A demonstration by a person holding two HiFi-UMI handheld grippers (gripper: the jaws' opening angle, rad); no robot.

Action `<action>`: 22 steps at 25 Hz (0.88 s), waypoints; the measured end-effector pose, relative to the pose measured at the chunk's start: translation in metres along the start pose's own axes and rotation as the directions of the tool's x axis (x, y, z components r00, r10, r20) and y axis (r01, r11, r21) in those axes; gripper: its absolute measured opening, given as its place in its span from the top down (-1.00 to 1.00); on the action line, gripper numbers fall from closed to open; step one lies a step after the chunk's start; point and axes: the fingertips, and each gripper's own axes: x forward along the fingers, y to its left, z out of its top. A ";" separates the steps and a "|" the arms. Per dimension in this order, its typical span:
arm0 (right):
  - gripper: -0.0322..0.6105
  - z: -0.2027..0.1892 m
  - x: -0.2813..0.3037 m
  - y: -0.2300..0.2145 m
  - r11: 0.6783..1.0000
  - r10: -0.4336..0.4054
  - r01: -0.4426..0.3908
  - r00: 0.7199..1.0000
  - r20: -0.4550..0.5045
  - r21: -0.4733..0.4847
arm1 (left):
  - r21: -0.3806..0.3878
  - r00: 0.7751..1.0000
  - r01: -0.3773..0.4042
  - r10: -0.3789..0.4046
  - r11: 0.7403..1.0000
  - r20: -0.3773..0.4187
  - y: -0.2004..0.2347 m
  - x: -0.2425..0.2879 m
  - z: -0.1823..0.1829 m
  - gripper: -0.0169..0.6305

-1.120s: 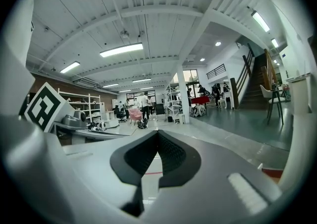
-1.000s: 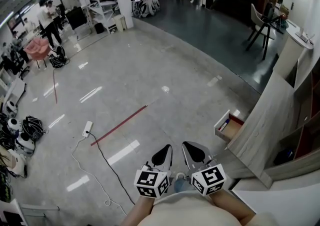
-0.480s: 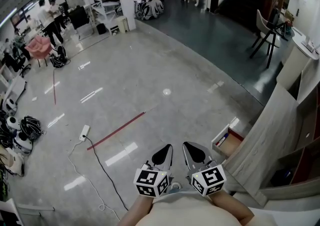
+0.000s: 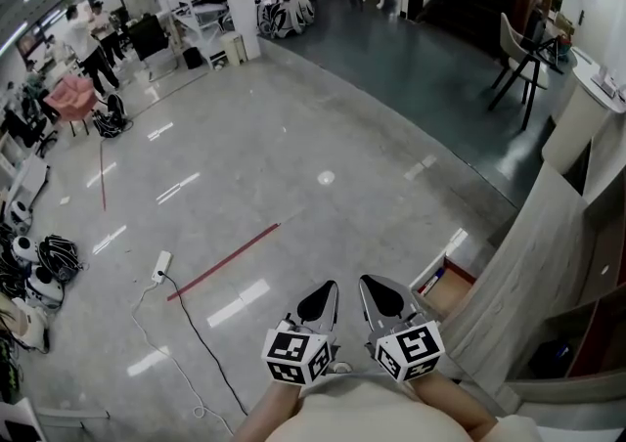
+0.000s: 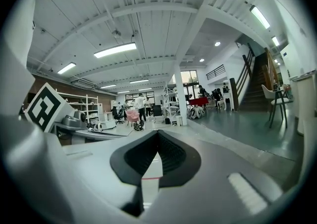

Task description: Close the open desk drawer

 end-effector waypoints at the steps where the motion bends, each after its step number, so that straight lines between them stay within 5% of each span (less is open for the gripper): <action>1: 0.89 0.000 0.001 -0.004 1.000 -0.004 0.004 1.000 0.001 0.002 | 0.001 1.000 0.004 -0.004 1.000 -0.001 -0.001 0.004 0.000 0.93; 10: 0.89 -0.005 0.007 -0.027 0.998 -0.054 0.054 0.999 -0.003 0.013 | 0.009 0.998 0.060 -0.060 0.998 -0.016 -0.004 0.034 0.001 0.93; 22: 0.89 -0.001 0.063 -0.091 0.972 -0.234 0.233 0.972 0.009 0.040 | 0.055 0.975 0.215 -0.211 0.975 -0.070 0.029 0.118 0.021 0.93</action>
